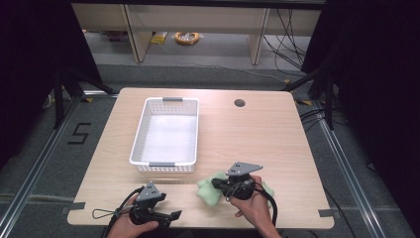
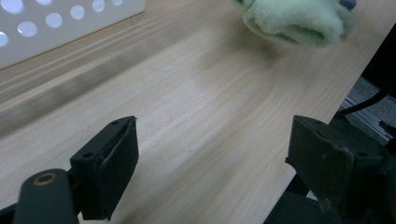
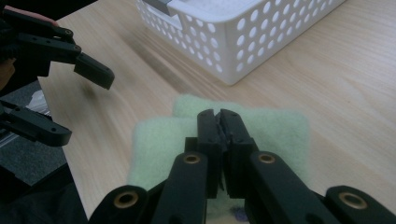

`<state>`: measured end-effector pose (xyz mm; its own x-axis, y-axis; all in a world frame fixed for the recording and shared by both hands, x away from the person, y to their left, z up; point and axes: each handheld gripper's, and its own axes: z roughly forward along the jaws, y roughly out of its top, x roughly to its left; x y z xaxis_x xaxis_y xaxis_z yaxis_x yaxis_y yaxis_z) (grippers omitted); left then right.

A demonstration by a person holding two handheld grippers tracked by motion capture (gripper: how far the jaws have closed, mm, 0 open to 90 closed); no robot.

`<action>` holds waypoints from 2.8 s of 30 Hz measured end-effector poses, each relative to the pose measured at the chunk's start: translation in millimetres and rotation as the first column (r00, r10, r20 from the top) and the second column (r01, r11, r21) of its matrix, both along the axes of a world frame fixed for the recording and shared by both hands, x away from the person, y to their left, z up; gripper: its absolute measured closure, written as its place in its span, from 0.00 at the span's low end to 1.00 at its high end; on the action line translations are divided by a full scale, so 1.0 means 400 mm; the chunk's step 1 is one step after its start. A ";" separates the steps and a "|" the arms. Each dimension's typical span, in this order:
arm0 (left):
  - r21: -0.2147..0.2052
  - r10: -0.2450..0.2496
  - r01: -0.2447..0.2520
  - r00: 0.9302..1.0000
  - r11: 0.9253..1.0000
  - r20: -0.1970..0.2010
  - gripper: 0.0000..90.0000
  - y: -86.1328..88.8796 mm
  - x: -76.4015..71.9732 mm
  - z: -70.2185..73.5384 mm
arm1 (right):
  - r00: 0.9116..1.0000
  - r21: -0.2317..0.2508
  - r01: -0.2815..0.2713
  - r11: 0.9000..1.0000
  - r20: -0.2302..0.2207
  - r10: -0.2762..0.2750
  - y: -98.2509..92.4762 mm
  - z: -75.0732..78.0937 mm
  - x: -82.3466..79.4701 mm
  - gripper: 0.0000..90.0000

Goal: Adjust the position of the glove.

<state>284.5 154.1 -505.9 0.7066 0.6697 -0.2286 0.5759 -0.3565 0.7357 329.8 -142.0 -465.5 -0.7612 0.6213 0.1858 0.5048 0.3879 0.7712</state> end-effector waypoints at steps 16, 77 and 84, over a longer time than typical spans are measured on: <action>-0.009 -0.013 0.013 1.000 1.000 -0.001 0.26 -0.009 -0.002 -0.003 | 0.999 0.005 -0.009 1.000 -0.043 0.009 0.032 -0.051 -0.025 0.97; 0.128 -0.152 0.133 0.977 0.983 0.152 0.85 -0.103 0.061 -0.014 | 0.998 -0.052 -0.030 0.998 -0.052 0.027 0.014 -0.065 -0.050 0.66; 0.103 -0.099 0.085 0.985 0.991 0.143 0.59 -0.075 0.054 0.004 | 0.993 -0.079 0.111 0.991 -0.027 -0.113 -0.118 -0.002 -0.039 0.61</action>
